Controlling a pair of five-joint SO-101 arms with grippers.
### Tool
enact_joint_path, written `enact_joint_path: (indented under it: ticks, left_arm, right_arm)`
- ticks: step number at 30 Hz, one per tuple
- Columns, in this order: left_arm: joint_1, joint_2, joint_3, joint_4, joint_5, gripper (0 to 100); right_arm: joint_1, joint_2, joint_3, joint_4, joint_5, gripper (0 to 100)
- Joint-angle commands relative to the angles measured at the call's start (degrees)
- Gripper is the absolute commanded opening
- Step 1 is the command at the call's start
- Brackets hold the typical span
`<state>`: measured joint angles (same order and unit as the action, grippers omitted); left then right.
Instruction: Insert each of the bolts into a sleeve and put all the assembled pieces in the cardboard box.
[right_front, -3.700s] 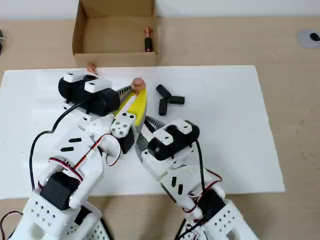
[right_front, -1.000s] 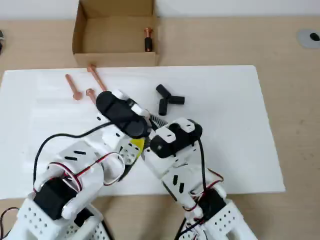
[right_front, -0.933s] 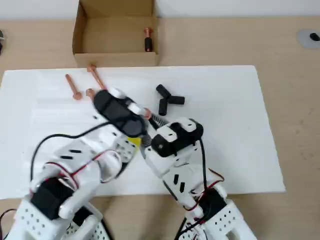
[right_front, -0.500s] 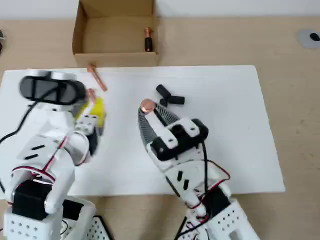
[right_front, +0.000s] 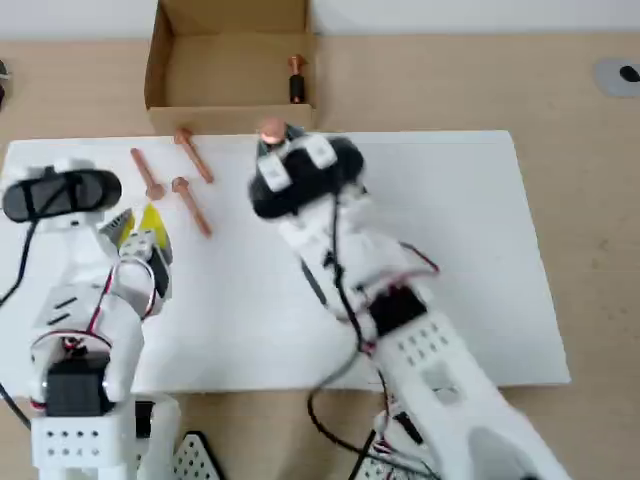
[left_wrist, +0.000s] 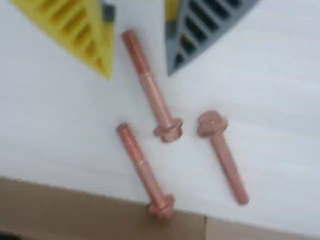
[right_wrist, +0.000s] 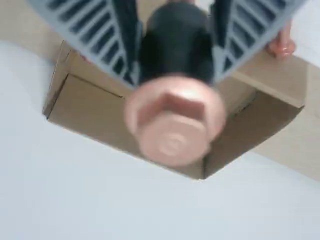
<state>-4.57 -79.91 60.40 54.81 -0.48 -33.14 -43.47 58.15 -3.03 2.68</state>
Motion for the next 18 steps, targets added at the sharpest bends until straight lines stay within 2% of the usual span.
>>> enact_joint_path:
  ticks: [1, 10, 18]
  left_arm:
    - [-0.44, -6.20, 5.45, -1.23, 0.00, 8]
    - [-0.70, -19.38, 17.14, -0.79, -3.08, 8]
    - [-0.70, -21.05, 19.78, -0.88, -3.08, 8]
  right_arm:
    - [1.98, 12.26, -12.62, -4.84, 0.70, 1.2]
    - [6.20, 45.32, -45.76, -5.36, 0.53, 1.2]
    - [6.20, 69.23, -72.22, -0.97, 0.70, 1.2]
